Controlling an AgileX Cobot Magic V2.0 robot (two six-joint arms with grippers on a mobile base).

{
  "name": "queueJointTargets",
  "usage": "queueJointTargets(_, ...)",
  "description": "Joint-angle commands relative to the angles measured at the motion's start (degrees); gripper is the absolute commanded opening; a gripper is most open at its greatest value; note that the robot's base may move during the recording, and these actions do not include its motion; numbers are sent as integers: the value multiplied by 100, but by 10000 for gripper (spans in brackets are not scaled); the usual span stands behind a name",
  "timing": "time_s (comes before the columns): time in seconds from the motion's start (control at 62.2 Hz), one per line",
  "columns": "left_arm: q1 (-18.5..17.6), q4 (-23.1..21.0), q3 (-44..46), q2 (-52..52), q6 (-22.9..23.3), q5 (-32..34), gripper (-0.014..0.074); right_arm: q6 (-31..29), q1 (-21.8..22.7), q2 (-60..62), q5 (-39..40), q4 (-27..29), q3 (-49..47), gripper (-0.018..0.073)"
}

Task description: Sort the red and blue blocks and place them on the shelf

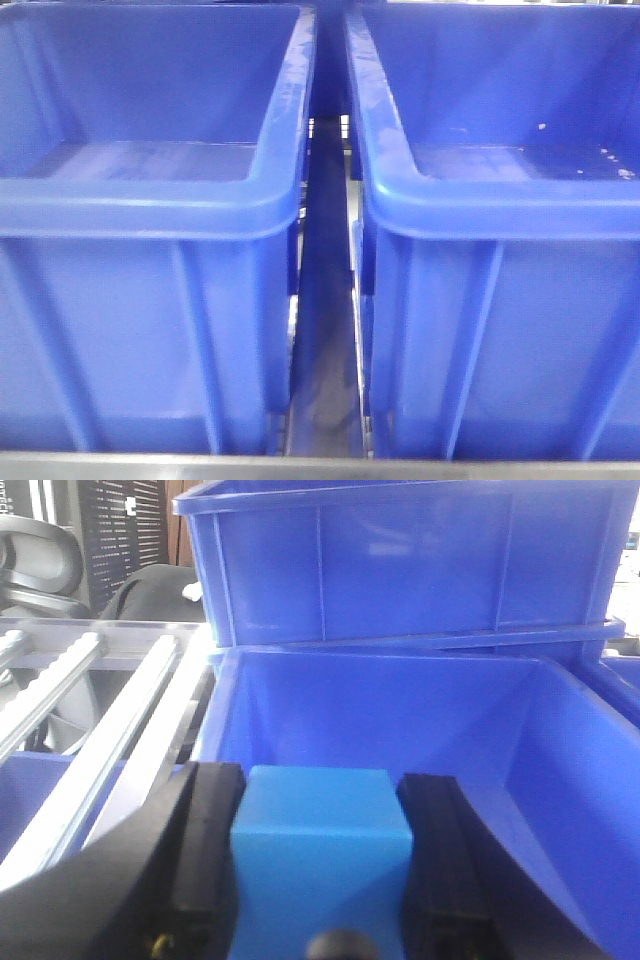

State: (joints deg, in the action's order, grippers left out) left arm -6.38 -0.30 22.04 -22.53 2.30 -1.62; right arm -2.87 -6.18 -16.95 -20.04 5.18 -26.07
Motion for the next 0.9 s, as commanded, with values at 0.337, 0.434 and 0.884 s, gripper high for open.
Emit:
queueJointTargets(0.337, 4, -47, 173, -36, 22, 520, 132, -55, 29, -47, 504, 0, -157, 55)
queueJointTargets(0.434, 4, -47, 173, -36, 22, 520, 132, -55, 29, -47, 504, 0, -157, 55)
queueJointTargets(0.884, 4, -47, 173, -36, 22, 520, 132, -55, 29, -47, 504, 0, -157, 55)
